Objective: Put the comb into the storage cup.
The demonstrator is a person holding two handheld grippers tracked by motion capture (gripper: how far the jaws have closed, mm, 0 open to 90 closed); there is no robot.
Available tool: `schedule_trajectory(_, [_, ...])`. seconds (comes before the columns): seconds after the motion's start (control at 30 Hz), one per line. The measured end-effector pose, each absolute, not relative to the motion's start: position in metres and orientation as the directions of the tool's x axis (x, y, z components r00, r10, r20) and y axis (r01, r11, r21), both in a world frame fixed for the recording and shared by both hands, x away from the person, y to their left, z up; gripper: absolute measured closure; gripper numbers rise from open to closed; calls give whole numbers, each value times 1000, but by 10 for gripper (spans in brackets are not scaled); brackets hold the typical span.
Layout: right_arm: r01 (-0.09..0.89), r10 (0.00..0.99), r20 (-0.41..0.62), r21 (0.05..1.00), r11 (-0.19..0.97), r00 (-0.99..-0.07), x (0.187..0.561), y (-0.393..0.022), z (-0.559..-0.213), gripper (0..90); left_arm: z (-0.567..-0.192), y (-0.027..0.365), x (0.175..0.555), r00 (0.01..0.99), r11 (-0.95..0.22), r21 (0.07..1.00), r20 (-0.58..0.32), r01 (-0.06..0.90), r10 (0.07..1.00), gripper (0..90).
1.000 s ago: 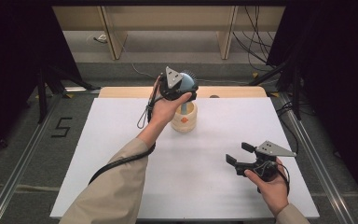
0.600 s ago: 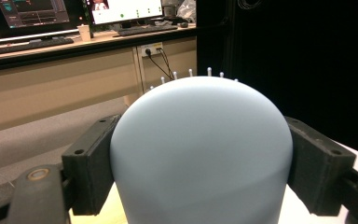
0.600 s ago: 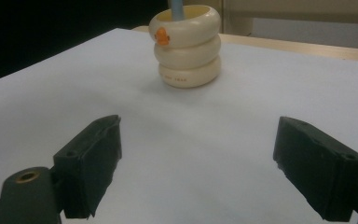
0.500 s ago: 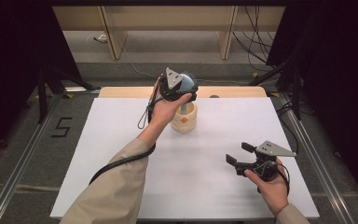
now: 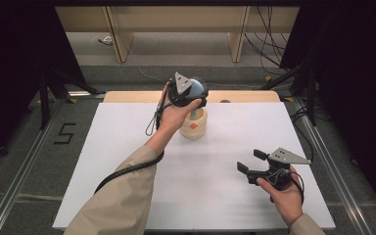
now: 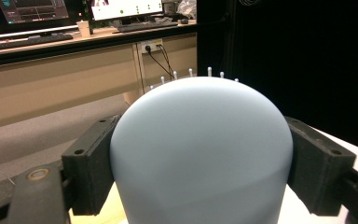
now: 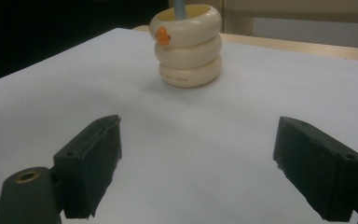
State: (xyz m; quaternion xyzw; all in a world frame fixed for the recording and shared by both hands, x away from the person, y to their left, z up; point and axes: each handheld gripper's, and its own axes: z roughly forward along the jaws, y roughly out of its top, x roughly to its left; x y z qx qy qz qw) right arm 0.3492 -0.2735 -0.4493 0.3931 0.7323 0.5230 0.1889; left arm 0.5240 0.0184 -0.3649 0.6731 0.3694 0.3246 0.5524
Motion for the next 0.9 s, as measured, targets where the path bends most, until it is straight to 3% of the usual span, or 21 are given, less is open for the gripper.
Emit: schedule_trajectory(0.9, [377,770,133,915,147,-624,349,-273,-450,161,-379,21,528,505,-113,980,14,166,863,193])
